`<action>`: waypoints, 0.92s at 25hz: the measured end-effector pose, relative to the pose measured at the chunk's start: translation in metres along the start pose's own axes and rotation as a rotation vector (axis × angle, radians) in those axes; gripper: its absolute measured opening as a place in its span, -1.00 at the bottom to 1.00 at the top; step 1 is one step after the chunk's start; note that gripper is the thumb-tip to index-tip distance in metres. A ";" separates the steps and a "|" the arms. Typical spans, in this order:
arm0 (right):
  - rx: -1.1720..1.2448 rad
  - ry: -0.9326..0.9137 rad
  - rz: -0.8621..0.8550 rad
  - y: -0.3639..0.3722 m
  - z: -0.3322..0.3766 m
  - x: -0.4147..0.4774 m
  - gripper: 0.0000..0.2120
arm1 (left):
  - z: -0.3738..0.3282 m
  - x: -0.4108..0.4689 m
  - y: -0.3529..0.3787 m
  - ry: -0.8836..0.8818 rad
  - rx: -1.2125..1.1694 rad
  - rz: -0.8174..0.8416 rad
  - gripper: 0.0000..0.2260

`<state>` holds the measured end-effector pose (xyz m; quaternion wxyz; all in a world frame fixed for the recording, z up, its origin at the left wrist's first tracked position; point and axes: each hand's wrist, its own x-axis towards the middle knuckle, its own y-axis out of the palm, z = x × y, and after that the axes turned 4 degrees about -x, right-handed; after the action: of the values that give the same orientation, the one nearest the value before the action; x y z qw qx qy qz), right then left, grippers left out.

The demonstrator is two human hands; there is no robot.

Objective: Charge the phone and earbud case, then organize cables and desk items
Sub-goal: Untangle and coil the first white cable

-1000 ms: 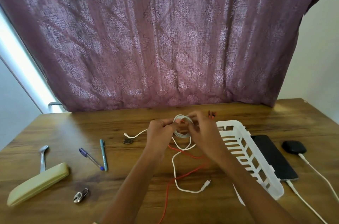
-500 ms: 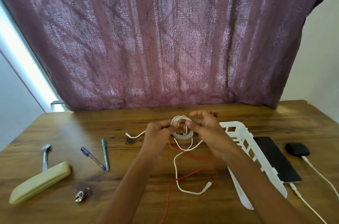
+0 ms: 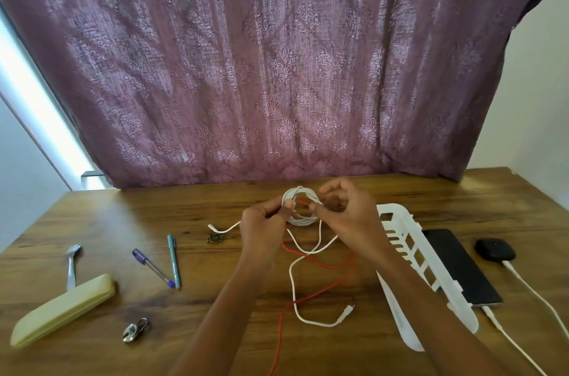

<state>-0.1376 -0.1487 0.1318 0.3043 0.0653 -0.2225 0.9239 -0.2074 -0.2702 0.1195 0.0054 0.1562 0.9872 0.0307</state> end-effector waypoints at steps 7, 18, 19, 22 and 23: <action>-0.059 -0.073 0.094 -0.006 -0.002 0.007 -0.83 | -0.001 -0.004 -0.004 -0.038 -0.018 0.038 -0.88; -0.166 -0.212 -0.134 0.003 -0.014 0.002 -0.86 | -0.003 -0.004 -0.008 -0.187 -0.259 0.046 -0.86; -0.085 -0.120 -0.137 0.006 -0.013 -0.001 -0.86 | -0.002 -0.005 -0.007 -0.192 -0.291 0.048 -0.86; 0.156 0.074 -0.104 0.012 -0.006 -0.008 -0.89 | 0.001 -0.005 -0.004 -0.199 -0.368 0.067 -0.86; 0.177 0.087 -0.094 0.012 -0.005 -0.008 -0.87 | 0.001 -0.006 -0.004 -0.193 -0.388 0.083 -0.85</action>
<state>-0.1379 -0.1599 0.1210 0.3495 0.0619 -0.1233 0.9267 -0.2024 -0.2755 0.1180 0.1286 0.1951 0.9504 0.2054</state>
